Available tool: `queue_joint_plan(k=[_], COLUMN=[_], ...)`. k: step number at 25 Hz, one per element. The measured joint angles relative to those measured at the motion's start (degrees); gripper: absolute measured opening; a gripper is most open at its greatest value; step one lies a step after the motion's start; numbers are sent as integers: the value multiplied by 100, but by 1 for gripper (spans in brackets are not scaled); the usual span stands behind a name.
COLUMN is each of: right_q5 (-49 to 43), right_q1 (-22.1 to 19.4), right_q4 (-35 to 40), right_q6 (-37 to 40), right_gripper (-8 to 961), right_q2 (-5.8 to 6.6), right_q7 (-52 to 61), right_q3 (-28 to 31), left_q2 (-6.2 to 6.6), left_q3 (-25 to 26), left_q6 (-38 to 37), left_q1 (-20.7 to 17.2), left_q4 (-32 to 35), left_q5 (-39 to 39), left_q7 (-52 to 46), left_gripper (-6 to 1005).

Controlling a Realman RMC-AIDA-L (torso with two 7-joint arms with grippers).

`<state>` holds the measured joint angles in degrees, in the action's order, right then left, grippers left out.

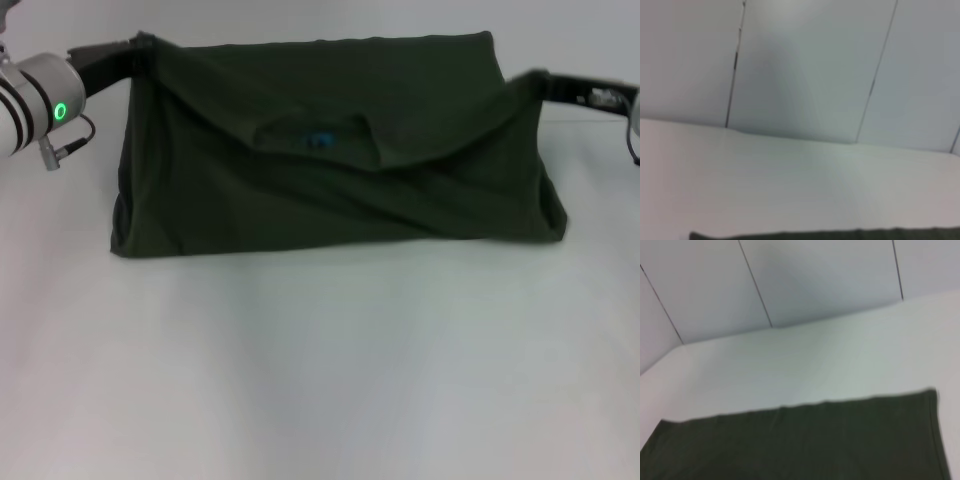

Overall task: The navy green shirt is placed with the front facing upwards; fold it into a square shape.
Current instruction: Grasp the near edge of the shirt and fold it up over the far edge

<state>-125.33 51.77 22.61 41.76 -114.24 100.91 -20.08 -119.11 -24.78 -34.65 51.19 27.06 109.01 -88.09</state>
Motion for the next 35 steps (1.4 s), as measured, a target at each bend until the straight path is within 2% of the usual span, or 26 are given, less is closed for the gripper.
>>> queue_joint_plan(k=[6,13,18,25,35], right_q5=[313,758,926,926,898], right_q1=[179,183,145,69,9], right_q4=[-171,-525,-626,-641,-643], right_q6=[-510,-1010,-1096,-1197,-1197], right_gripper=[4,23,41,67,105], right_q2=[-6,-73,-102,-201,-270], right_q7=[-299,-791,-950,-1016,-1026], right_q3=[-160,-286,-286,-292,-384], left_q2=[7,-54,-56,-187,-261], left_q3=[15,32,24,32,5], left_q6=[138,294,310,333,316], left_q1=[3,-68,-72,-140,-214], left_q4=[-119,-375,-490,-507,-486], left_q5=[-436,-777,-813,-818,-821], left_q7=[411,822,914,1042,1048], left_gripper=[112,120,126,134,146])
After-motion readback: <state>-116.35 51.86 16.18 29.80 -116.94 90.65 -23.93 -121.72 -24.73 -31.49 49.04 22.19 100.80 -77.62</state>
